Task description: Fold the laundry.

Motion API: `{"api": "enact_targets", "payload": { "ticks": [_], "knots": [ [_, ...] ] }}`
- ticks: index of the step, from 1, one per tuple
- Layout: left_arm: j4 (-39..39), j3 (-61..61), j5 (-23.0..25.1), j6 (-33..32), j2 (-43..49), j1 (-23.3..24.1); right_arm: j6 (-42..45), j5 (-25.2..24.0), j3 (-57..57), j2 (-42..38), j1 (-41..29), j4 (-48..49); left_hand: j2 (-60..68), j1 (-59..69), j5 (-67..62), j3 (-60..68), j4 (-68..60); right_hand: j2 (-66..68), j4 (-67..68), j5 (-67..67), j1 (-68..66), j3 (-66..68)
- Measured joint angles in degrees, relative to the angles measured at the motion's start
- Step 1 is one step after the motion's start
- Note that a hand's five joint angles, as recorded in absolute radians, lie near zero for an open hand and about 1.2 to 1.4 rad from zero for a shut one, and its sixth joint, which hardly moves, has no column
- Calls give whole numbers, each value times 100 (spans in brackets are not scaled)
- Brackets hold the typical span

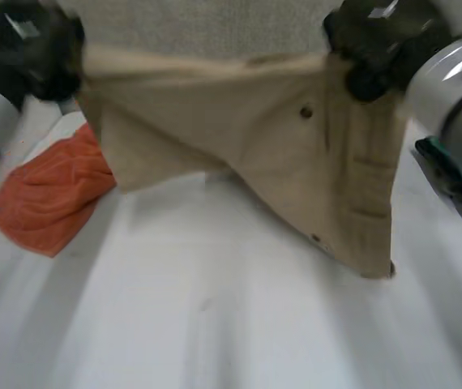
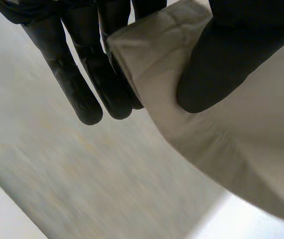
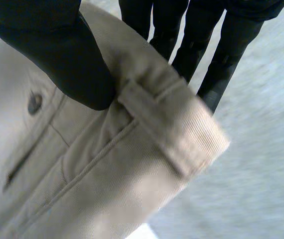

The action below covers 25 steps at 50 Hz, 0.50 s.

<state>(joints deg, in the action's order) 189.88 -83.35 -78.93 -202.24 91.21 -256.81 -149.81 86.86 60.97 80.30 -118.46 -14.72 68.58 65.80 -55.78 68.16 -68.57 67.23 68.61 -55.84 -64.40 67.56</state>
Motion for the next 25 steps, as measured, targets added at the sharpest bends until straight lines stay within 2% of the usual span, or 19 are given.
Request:
{"api": "enact_targets", "payload": {
  "ticks": [6,11,16,21,25],
  "knots": [
    [-259,160,-158,316,-1216,58,336,153,-201,854,255,-258,0,0,0,0,-4,0,1,0,0,0],
    [-736,508,-218,315,-1247,98,349,107,-280,986,473,-552,7,0,0,13,-22,0,1,0,0,28],
    [-1014,795,-225,280,-678,146,334,29,-257,644,550,-777,11,0,0,21,-22,0,2,0,0,37],
    [-1109,1398,-224,103,899,347,320,-8,-399,-550,552,-800,12,0,0,21,-23,0,4,-60,0,46],
    [-967,2075,-226,-235,1988,515,297,81,-804,-1503,526,-284,13,0,0,22,-24,0,5,-101,0,46]
  ]
}}
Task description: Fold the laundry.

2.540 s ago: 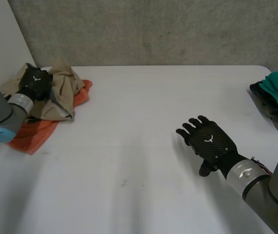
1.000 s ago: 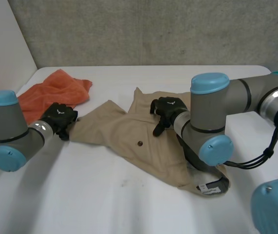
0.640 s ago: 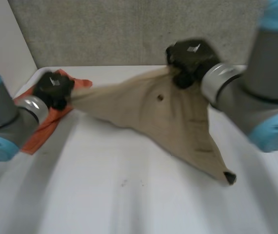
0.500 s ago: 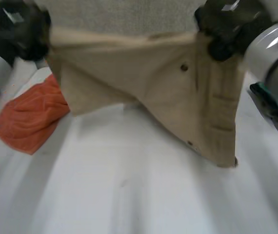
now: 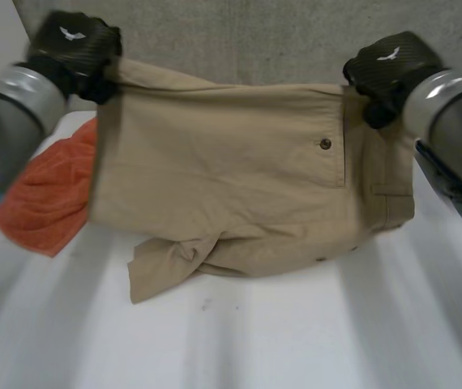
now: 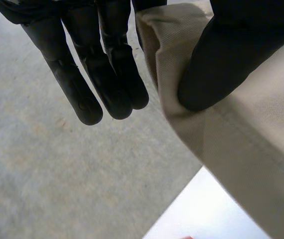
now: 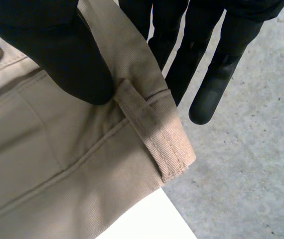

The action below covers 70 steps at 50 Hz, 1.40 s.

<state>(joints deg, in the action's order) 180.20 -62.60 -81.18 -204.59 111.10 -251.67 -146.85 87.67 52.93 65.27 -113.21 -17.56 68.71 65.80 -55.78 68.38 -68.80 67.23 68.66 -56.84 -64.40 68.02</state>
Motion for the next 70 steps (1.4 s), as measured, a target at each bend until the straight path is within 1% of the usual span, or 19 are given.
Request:
{"api": "enact_targets", "payload": {
  "ticks": [4,8,11,13,16,18,25,33,38,43,48,51,54,55,57,60,63,66,70],
  "knots": [
    [503,851,-90,-325,817,193,-71,178,-467,-721,-27,1033,2,0,0,1,0,0,2,0,0,0],
    [1759,1873,-446,-550,1397,367,-181,361,-829,-1222,-66,3055,5,0,0,2,-2,0,11,-1,-31,0],
    [2965,2330,-773,-599,1508,429,-257,443,-877,-1317,-95,4632,5,0,0,2,-2,0,15,-1,-33,0],
    [3588,2433,-919,-599,1482,448,-298,495,-871,-1323,-110,5369,5,0,0,2,-2,0,15,0,-33,0],
    [4160,2398,-1047,-586,1385,460,-354,573,-871,-1305,-125,5996,5,0,0,2,-2,0,15,0,-33,0],
    [4339,2196,-1087,-572,1279,457,-396,618,-864,-1292,-125,6107,5,0,0,2,-2,0,15,0,-33,0],
    [4191,933,-929,-552,976,454,-486,473,-509,-1294,-68,5279,6,0,0,2,-2,0,15,0,-33,0],
    [4017,-992,-589,-581,1104,629,-355,-67,439,-1779,-21,4556,7,0,0,3,-2,0,16,-22,-33,18],
    [3712,-1756,-682,-626,1366,897,-17,-164,809,-2201,-44,4228,7,0,0,3,-2,0,16,-22,-33,33],
    [2803,-2410,-1077,-751,1276,1116,548,-139,1210,-2252,-56,3652,7,0,0,3,-2,0,16,-22,-33,34],
    [1489,-3005,-1528,-975,488,1212,1006,-68,1941,-1529,-38,2719,7,0,0,3,-2,0,16,-22,-33,34],
    [484,-3451,-1675,-1180,-281,1313,1188,15,2621,-680,-14,1856,7,0,0,3,-3,0,16,-22,-33,34],
    [-565,-3899,-1688,-1510,-981,1436,1326,98,3265,173,34,957,7,0,0,3,-3,0,16,-22,-33,34],
    [-740,-3970,-1680,-1578,-1082,1459,1352,106,3349,282,43,840,7,0,0,3,-3,0,16,-22,-33,34],
    [-1599,-4298,-1578,-1974,-1507,1590,1603,139,3887,958,124,86,7,0,0,3,-3,0,16,-22,-33,34],
    [-2242,-4504,-1376,-2379,-1779,1737,1961,137,4364,1485,232,-450,7,0,0,3,-3,0,16,-22,-33,34],
    [-2326,-4458,-1184,-2615,-1816,1820,2226,106,4654,1736,312,-547,7,0,0,3,-3,0,16,-23,-33,34],
    [-1941,-4179,-1094,-2669,-1584,1811,2242,87,4690,1688,342,-303,7,0,0,3,-3,0,16,-23,-33,34],
    [-1159,-3545,-1078,-2587,-1039,1697,1946,82,4395,1275,344,225,7,0,0,3,-3,0,16,-46,-95,34]
  ]
}}
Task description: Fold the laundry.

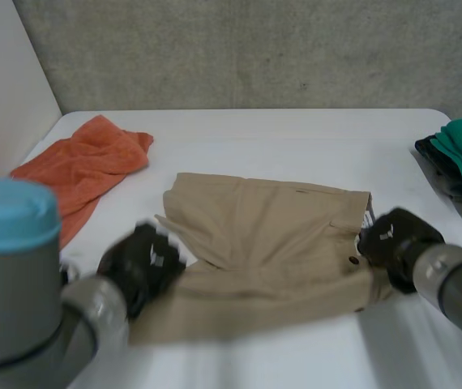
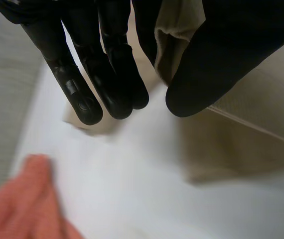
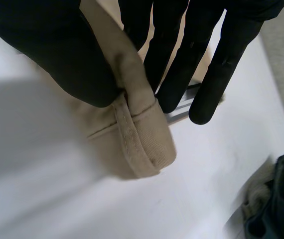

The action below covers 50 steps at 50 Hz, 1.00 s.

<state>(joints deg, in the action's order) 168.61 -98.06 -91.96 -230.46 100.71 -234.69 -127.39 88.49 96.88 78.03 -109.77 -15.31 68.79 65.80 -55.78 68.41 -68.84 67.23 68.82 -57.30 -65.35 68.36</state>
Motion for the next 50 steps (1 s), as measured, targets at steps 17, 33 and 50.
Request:
{"api": "enact_targets", "payload": {
  "ticks": [17,33,50],
  "knots": [
    [2540,3895,-169,305,3312,-589,-939,643,-2575,-2446,-80,1775,0,9,0,0,0,0,0,-21,0,0],
    [4059,4187,-565,394,4003,-255,-1405,605,-2700,-2946,-173,3406,-5708,-5475,5298,-5629,5721,-5536,-5676,5460,5226,-5631],
    [4680,1718,-571,982,2243,53,-2981,-511,-994,-1778,716,1284,-5708,-5475,5298,-5629,5721,-3228,-3448,3363,3198,-3396]
  ]
}}
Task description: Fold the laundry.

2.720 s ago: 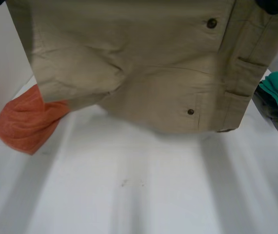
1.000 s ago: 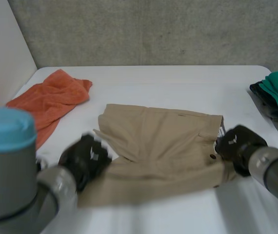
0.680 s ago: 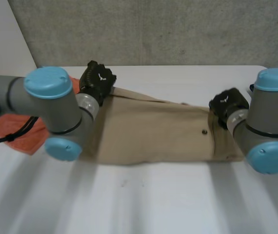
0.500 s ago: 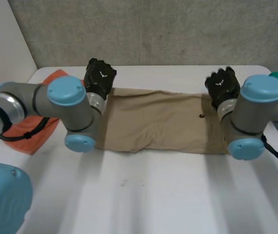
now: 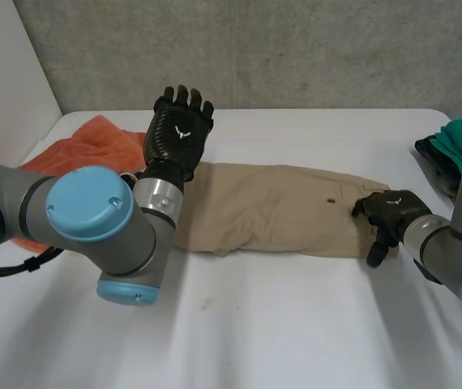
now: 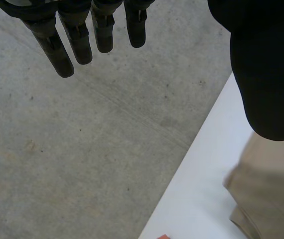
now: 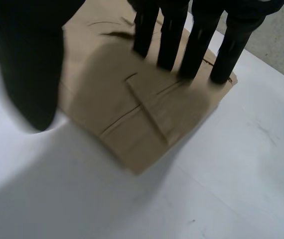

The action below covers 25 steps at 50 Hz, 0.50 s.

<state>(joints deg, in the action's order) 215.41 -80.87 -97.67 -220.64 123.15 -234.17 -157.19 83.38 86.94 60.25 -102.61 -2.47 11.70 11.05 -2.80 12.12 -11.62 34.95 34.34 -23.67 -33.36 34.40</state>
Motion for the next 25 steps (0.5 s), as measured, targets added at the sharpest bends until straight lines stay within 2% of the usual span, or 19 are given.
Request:
{"api": "enact_targets", "payload": {
  "ticks": [2,4,9,11,15,20,24,25],
  "knots": [
    [-11,-50,-6,57,-10,2,97,46,64,-120,57,308,0,0,0,0,0,2087,2062,-2168,-1481,2065],
    [-20,-79,-10,87,-12,-1,243,179,106,-209,116,598,0,0,0,0,0,2903,3053,-2980,-2227,3030],
    [-48,-143,-19,108,-97,-15,959,702,273,-144,304,1141,0,0,0,0,0,3103,3411,-3032,-2534,3244],
    [-61,-201,-22,113,-222,-26,1645,926,425,85,440,1322,0,0,0,0,0,3103,3421,-3032,-2655,3244],
    [-70,-289,-27,129,-443,-44,2644,1022,583,420,568,1503,0,0,0,0,0,3103,3423,-3032,-2732,3244],
    [-77,-400,-33,196,-754,-63,3454,642,518,635,-65,1990,0,0,0,0,0,3139,3428,-3069,-2833,3285],
    [-78,-479,-46,306,-925,-72,3592,-21,462,591,-938,2488,0,0,0,0,0,3179,3433,-3257,-2844,3351],
    [-78,-514,-66,363,-983,-79,3615,-445,489,493,-1369,2717,0,0,0,0,0,3179,3437,-3297,-2992,3351]
  ]
}}
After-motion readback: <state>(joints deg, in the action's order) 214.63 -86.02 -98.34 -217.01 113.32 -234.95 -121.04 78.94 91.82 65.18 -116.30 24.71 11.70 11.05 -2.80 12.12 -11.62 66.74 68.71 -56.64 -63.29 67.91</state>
